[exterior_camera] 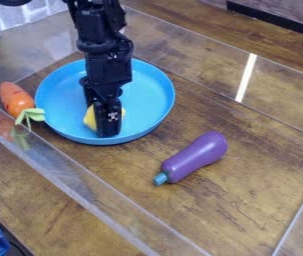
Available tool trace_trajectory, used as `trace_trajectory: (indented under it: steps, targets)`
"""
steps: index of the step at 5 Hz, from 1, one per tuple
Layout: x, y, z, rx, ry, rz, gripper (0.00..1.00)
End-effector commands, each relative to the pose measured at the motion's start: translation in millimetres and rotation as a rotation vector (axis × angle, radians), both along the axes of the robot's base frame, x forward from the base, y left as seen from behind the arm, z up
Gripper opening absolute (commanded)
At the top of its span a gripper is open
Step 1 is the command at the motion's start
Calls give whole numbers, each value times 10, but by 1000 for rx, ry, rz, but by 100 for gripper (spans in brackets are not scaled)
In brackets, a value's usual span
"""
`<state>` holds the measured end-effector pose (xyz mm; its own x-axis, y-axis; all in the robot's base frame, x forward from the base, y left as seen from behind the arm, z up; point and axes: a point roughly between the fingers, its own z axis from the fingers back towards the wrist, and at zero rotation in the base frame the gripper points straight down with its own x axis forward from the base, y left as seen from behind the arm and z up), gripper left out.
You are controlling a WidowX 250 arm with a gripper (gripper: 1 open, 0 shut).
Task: Remove the lemon from the blue tray and put it on the table
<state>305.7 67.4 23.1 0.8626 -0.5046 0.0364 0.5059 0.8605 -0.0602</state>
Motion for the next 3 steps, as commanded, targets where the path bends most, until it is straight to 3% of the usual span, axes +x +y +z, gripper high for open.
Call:
trace_trajectory:
  steps: [1, 3]
  targets:
    - [-57, -20, -33, -26, 24, 12, 0]
    - [-145, -112, -98, -65, 70, 9, 0]
